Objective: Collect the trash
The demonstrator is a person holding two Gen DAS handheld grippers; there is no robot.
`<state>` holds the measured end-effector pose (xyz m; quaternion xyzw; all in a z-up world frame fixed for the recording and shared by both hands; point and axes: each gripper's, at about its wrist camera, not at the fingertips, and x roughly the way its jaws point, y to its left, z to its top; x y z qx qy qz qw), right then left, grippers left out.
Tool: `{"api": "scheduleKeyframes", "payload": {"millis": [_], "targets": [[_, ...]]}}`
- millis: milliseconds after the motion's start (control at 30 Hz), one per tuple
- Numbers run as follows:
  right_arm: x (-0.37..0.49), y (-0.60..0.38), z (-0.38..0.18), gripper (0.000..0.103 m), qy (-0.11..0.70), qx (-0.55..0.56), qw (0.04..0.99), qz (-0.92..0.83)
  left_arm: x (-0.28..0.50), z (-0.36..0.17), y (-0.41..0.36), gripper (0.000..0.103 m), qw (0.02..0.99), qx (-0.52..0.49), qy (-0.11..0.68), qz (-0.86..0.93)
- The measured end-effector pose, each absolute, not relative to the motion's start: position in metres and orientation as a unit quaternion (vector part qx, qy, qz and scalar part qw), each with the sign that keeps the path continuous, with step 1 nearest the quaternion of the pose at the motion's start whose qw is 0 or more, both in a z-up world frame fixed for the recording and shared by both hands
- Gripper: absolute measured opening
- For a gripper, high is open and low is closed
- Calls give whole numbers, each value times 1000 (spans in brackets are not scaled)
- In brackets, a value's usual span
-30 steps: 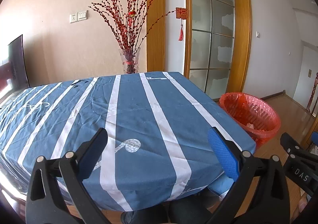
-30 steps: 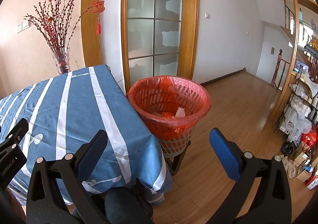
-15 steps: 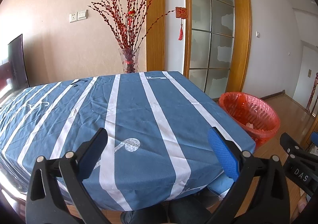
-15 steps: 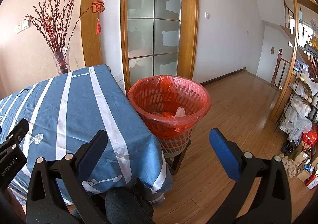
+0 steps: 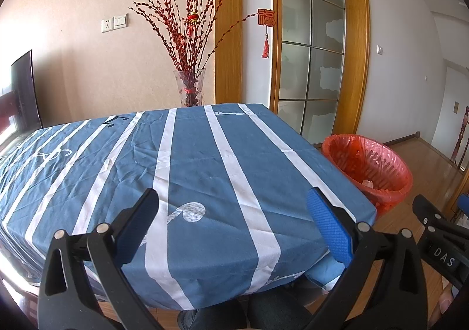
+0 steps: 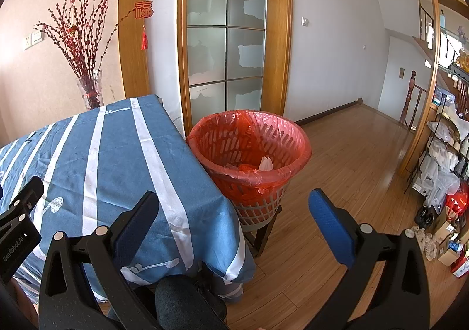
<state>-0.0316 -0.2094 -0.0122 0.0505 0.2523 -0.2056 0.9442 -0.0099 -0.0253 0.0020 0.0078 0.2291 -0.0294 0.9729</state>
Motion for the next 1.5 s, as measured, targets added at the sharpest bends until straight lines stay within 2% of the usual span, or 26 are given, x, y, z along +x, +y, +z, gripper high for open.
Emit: {"api": "scheduleKeyframes", "payload": {"millis": [1500], "targets": [[-32,-206,-11,101,253,52,944,-205,-13,-4,-27,99,972,7,235,-29]]}}
